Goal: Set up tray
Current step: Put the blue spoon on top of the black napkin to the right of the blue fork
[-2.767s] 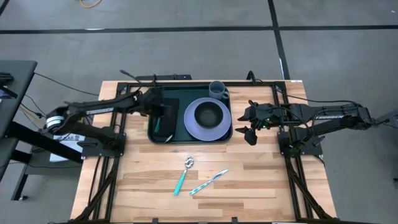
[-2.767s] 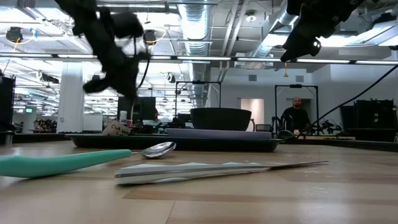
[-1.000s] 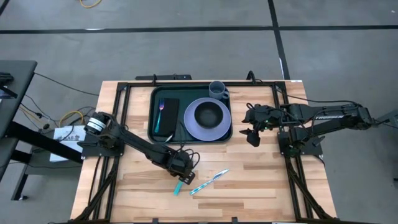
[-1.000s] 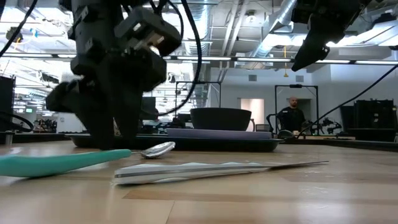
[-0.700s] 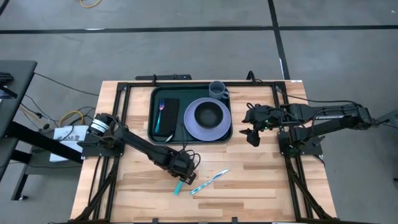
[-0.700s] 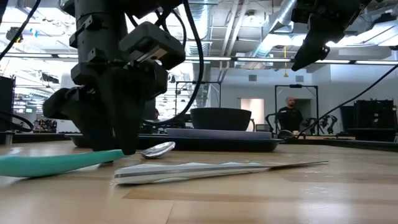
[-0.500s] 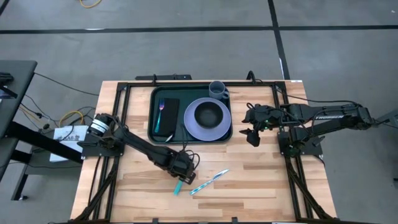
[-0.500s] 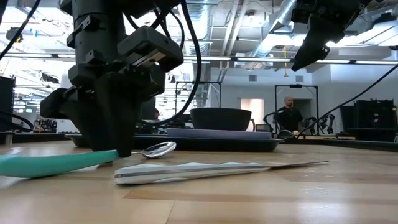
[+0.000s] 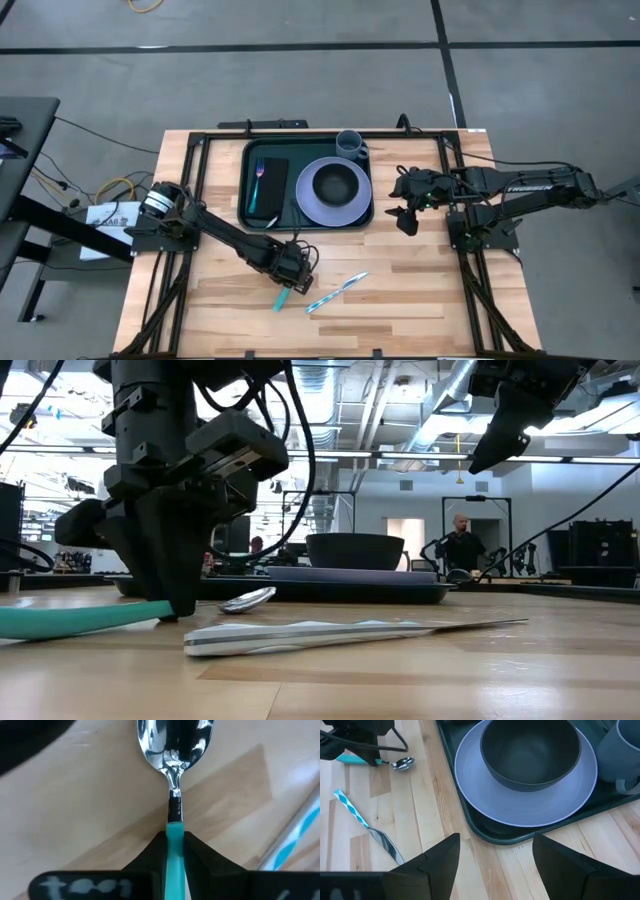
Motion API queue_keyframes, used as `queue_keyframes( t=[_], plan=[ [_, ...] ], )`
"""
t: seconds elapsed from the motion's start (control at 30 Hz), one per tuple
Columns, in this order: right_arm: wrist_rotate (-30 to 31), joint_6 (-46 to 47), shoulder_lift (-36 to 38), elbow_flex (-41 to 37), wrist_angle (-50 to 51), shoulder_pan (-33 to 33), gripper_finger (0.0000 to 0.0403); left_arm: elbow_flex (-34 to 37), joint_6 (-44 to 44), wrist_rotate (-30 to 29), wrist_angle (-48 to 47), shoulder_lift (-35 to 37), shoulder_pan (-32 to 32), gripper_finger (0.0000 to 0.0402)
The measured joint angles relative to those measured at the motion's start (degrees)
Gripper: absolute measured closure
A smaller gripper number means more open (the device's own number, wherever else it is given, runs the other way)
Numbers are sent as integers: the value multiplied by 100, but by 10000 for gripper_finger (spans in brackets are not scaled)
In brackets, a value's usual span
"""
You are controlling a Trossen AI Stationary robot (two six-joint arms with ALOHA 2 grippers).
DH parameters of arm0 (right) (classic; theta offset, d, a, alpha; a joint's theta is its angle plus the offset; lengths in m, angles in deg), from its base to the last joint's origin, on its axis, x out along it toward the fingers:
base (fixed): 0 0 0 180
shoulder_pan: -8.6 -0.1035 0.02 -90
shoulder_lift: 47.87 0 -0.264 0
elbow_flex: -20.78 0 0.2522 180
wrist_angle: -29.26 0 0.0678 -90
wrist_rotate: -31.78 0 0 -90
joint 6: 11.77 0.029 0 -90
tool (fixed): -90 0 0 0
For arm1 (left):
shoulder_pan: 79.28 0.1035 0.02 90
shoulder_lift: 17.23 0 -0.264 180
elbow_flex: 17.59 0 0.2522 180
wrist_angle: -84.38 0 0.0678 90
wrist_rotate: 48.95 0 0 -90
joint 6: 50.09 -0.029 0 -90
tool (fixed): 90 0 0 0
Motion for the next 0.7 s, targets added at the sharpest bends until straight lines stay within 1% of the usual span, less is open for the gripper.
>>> queue_keyframes(
  t=[0.07, 0.13, 0.23, 0.37, 0.43, 0.5, 0.53, 0.57, 0.7],
  plan=[
    [0, -15, 0, 0, 0, -2, 163, 39, 177, -228, -147, 187, -29, 376],
    [0, -38, 0, 0, 0, -2, 163, 76, 450, -531, -522, 416, -40, 376],
    [2, -125, -1, 0, 0, -2, 163, 34, 797, -866, -796, 915, -57, 376],
    [2, -168, -2, 0, 0, -2, 163, 51, 879, -1431, -1294, 1600, -29, 376],
    [2, -166, -1, -2, 0, -2, 163, 27, 873, -1731, -1461, 1973, 150, 376],
    [2, -166, -2, -2, 0, 2, 163, 27, 680, -1990, -1840, 2296, 496, 376],
    [2, -166, 0, -2, 0, 2, 163, 32, 499, -2026, -2025, 2445, 733, 376],
    [2, -166, 0, -2, 0, 2, 163, 32, 249, -2014, -2149, 2590, 984, 376],
    [0, -164, 0, -2, 2, -4, 163, 30, -1184, -1675, -2210, 3047, 2328, 376]
  ],
)
